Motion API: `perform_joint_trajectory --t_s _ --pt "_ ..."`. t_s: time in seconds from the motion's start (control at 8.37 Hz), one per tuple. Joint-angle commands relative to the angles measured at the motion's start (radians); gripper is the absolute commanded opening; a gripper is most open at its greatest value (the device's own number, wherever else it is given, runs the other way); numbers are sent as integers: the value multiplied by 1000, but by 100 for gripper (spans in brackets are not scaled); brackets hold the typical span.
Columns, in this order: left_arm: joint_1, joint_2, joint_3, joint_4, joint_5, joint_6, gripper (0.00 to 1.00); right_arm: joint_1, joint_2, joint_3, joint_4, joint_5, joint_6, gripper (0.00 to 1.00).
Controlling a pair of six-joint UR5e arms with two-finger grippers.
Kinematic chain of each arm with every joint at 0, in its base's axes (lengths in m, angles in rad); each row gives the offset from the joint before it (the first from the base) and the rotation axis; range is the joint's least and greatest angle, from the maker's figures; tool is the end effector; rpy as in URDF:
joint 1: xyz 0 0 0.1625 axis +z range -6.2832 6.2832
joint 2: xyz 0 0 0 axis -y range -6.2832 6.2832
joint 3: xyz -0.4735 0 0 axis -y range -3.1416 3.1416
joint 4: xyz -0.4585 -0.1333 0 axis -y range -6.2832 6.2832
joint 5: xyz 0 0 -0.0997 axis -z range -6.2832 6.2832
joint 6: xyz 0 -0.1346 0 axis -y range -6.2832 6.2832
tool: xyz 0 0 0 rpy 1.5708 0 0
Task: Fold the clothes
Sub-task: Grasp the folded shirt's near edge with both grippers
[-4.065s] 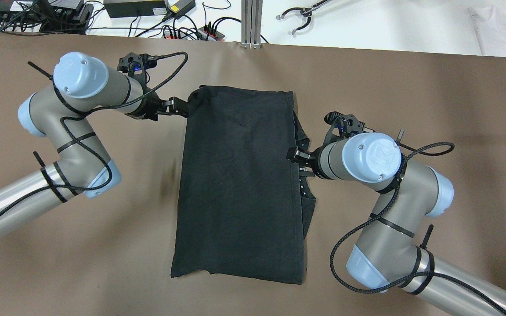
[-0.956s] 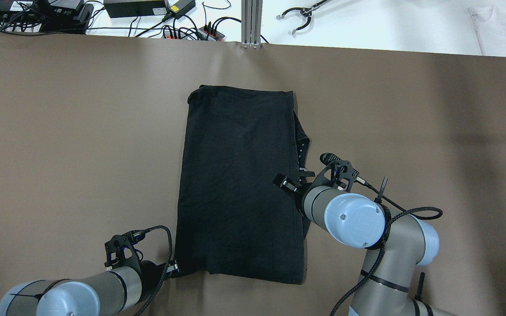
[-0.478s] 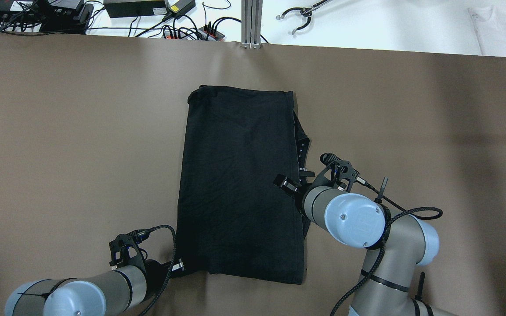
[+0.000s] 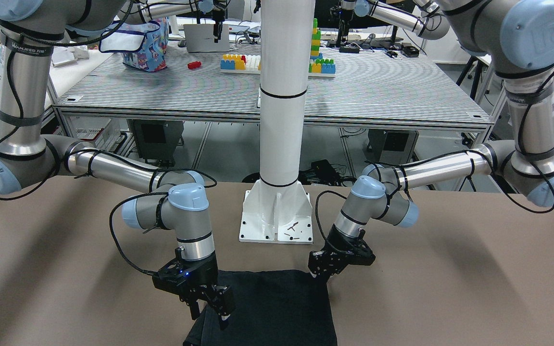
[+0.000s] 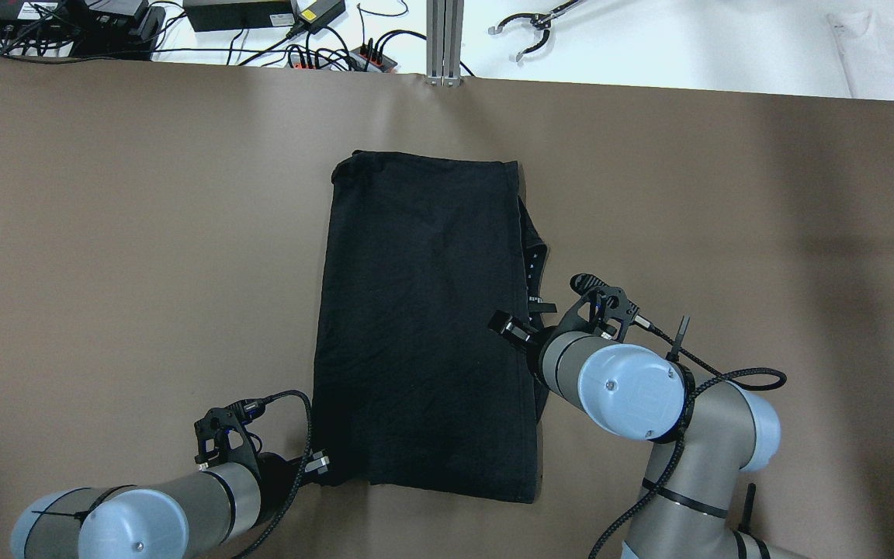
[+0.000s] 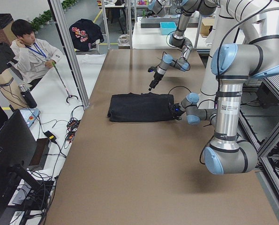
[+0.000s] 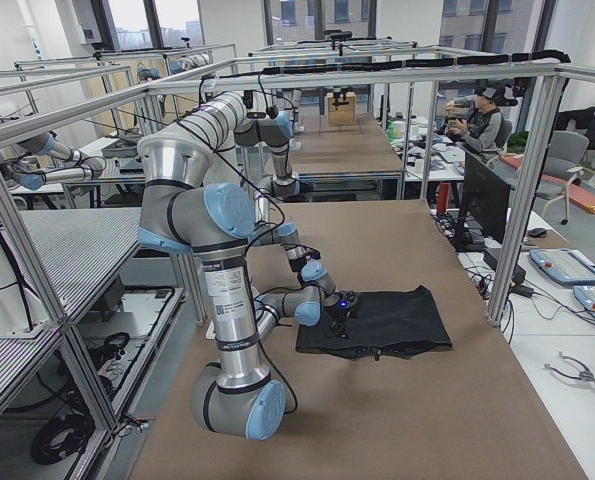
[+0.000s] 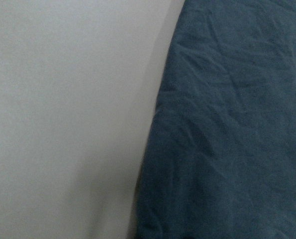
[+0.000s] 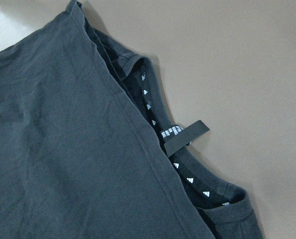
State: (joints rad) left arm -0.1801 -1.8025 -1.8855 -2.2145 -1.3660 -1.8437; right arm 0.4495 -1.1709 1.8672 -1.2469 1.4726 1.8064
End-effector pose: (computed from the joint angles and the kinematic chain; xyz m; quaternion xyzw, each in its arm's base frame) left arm 0.6204 -0.2763 0.3415 0.0587 0.5609 -0.2408 0.7899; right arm -0.5690 -0.4372 0.2897 0.0946 -0.4803 0.3154 0.8130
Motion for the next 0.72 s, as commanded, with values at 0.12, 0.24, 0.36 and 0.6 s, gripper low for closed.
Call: perform_joint_trajectory --t_s 0.12,0.24,0.36,0.6 --pt "4 -5 0 35 -1 1 0 -63 -59 1 -17 -6 2 92" --pt "4 -5 0 35 -1 1 0 -89 -70 4 -35 -21 17 90" --pt "4 -5 2 36 2 1 0 -118 -70 7 -43 -40 36 89" --pt "5 -5 6 35 7 1 0 -140 -69 93 -89 -37 140 86"
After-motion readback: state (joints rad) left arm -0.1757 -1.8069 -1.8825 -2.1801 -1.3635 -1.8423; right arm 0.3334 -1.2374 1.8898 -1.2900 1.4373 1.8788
